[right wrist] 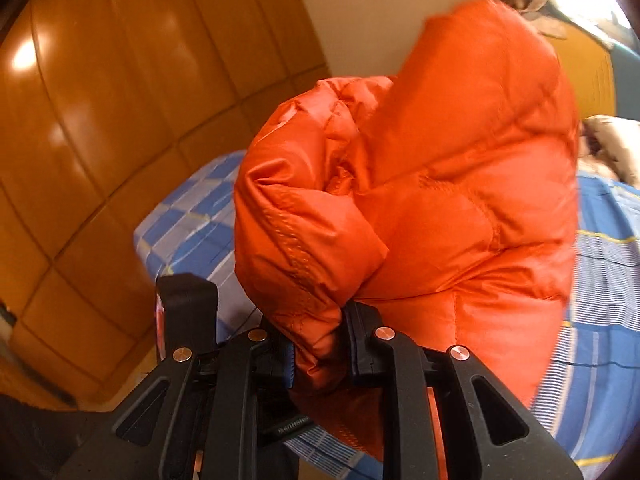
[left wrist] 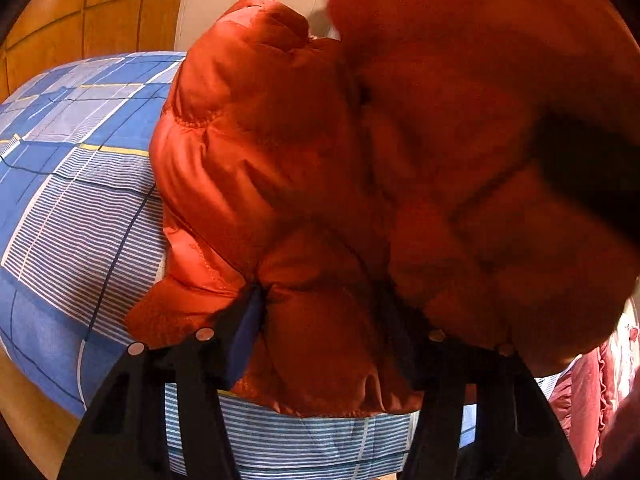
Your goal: Fold large clothes
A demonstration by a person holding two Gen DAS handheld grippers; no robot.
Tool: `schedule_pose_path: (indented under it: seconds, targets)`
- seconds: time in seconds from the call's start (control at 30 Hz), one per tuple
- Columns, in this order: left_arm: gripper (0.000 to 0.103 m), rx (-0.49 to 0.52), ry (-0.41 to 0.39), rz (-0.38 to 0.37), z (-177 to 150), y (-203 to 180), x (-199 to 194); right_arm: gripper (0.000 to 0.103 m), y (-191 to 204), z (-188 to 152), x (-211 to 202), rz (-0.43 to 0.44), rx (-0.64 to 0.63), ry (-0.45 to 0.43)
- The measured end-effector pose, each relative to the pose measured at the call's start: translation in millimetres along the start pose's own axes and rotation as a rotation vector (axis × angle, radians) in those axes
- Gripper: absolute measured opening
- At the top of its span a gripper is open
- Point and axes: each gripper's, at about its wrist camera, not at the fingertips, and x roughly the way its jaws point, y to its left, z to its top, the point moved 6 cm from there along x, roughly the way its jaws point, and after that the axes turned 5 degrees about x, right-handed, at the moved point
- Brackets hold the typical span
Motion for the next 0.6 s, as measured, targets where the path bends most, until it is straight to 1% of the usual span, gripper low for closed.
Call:
schedule_pose_path:
  seconds: [0.17,0.23,0.43,0.5,0.57,0.6]
  targets:
    - [0.053,-0.007,-0.004,-0.016,-3,6,-2,0.016,-14,-22,37,0.020,0.041,0.072]
    - [0.052,-0.013,-0.003,-0.018,-5,8,-2,0.016,-13,-29,44,0.022,0.040,0.083]
    - [0.052,-0.080,-0.044,-0.072,-9,16,-20,0.016,-20,-30,41,0.038,0.055,0.073]
    - [0.052,-0.098,-0.080,-0.089,-9,18,-31,0.016,-25,-29,39,0.047,0.062,0.070]
    - [0.052,-0.098,-0.116,-0.093,-8,17,-42,0.016,-32,-31,30,0.073,0.085,0.065]
    - [0.053,-0.099,-0.138,-0.097,-8,15,-48,0.018,-33,-30,27,0.097,0.091,0.062]
